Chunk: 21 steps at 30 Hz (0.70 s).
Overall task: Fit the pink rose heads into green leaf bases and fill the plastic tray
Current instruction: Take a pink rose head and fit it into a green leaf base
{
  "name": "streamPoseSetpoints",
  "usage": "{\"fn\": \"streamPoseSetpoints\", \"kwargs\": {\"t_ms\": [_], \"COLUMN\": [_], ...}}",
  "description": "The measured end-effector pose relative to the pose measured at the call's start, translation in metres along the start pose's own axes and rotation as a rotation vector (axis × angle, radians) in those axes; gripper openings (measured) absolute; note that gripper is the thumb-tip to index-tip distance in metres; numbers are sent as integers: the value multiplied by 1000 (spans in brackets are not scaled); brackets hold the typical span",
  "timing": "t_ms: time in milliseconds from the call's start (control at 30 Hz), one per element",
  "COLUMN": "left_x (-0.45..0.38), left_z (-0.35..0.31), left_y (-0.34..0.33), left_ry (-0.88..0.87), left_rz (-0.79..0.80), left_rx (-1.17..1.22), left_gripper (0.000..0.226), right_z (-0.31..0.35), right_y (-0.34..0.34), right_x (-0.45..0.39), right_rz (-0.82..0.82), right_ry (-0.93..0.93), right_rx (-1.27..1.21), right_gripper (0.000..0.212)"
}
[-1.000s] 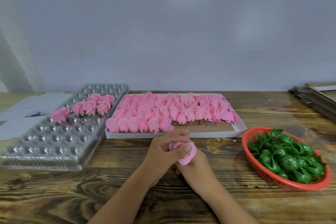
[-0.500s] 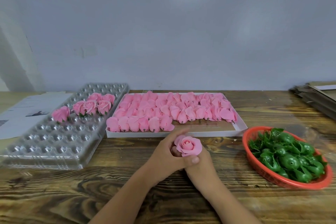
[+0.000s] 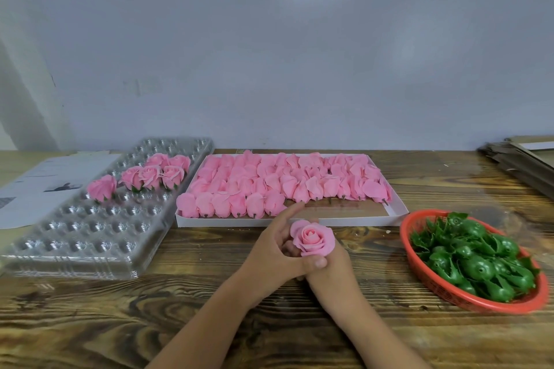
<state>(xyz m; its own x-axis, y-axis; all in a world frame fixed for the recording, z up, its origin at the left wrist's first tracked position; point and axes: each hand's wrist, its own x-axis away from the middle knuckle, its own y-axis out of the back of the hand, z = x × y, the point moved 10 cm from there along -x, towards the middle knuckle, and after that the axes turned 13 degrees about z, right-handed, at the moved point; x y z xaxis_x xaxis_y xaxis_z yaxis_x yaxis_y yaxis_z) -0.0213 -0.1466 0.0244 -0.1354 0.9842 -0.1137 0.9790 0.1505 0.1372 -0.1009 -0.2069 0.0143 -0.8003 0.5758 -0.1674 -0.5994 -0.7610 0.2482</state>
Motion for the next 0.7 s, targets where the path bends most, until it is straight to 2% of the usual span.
{"fn": "streamPoseSetpoints", "kwargs": {"t_ms": [100,267,533,700], "left_x": [0,0,2,3], "left_z": [4,4,2,5], "left_y": [-3,2,17,16], "left_ry": [32,15,-14,-9], "left_rz": [50,5,-111,-102], "left_rx": [22,9,-31,-22], "left_gripper": [107,92,83,75], "right_z": [11,8,8,5], "right_y": [3,11,5,-2], "right_x": [2,4,9,6], "right_rz": [-7,-55,-30,38], "right_ry": [70,78,92,46], "right_rx": [-6,-14,29,39], "right_gripper": [17,38,47,57]}}
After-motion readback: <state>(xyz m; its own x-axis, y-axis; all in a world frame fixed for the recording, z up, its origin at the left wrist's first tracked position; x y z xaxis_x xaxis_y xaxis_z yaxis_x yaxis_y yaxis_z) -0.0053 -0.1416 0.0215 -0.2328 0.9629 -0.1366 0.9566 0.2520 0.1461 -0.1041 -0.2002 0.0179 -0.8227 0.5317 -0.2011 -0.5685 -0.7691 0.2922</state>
